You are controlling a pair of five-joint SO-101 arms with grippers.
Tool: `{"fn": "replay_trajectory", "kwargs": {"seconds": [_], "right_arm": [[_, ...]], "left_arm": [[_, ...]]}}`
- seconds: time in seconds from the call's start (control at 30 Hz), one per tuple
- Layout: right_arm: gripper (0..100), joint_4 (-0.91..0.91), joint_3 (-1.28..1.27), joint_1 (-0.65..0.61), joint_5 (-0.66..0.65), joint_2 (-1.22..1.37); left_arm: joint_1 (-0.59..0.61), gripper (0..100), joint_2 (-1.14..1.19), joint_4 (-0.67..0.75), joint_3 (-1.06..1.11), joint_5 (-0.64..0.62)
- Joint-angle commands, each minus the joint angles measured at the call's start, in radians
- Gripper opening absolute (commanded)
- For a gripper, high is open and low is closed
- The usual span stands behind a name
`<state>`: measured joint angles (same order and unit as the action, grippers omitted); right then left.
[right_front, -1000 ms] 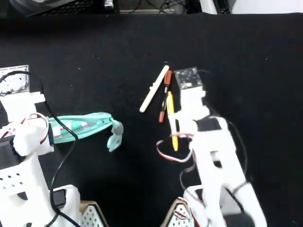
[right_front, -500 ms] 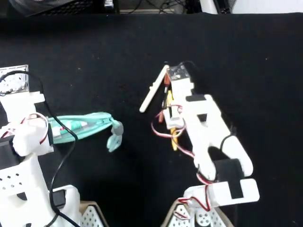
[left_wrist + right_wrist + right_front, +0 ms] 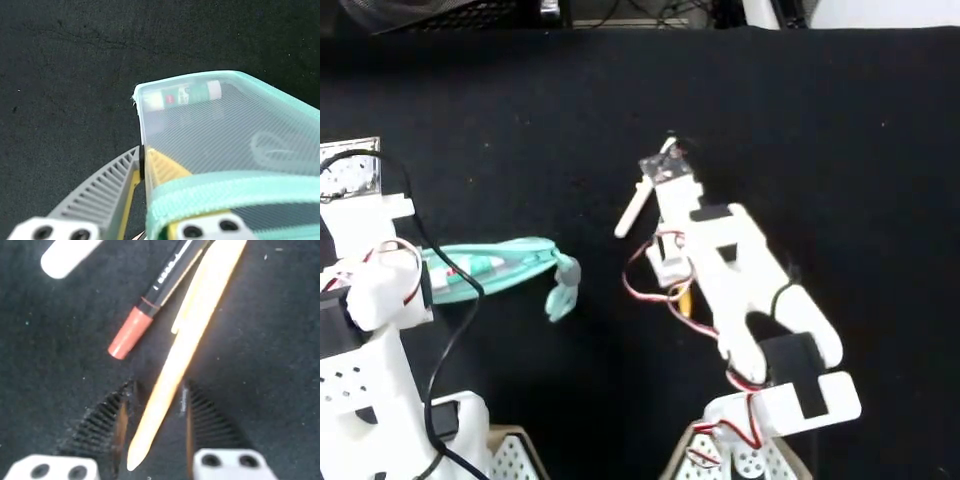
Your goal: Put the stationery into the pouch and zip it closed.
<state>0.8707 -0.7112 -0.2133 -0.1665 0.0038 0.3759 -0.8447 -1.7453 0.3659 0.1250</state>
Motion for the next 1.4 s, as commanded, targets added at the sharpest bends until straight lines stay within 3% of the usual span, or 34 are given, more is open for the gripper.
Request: {"fn": "replay_trajectory", "kwargs": {"seconds": [0.0, 0.2, 0.43, 0.63, 0.77, 1.03, 1.17, 1.37], "right_arm": [[3.5, 0.008, -0.028, 0.025, -0.009, -0.01], [1.2, 0.058, -0.085, 0.219, -0.157, -0.067], [2.2, 0.184, -0.216, 0.391, -0.42, -0.344], [27.0, 0.278, -0.268, 0.388, -0.582, -0.493], [26.0, 0.27, -0.231, 0.354, -0.58, -0.535], [22.8, 0.118, -0.185, 0.107, -0.351, -0.526], [19.6, 0.091, -0.154, 0.097, -0.347, -0.44], [19.8, 0.072, -0.004, 0.18, -0.351, -0.197]], "left_arm": [[-0.021, 3, 0.011, -0.008, -0.019, 0.009], [-0.021, 3, 0.014, -0.008, -0.019, 0.009], [-0.021, 3, 0.014, -0.006, -0.025, 0.009], [-0.021, 3, 0.015, -0.006, -0.027, 0.009], [-0.021, 3, 0.012, -0.006, -0.027, 0.009], [-0.021, 3, 0.012, -0.008, -0.019, 0.009], [-0.021, 3, 0.009, -0.012, -0.019, 0.009], [-0.021, 3, 0.009, -0.012, -0.018, 0.009]]}}
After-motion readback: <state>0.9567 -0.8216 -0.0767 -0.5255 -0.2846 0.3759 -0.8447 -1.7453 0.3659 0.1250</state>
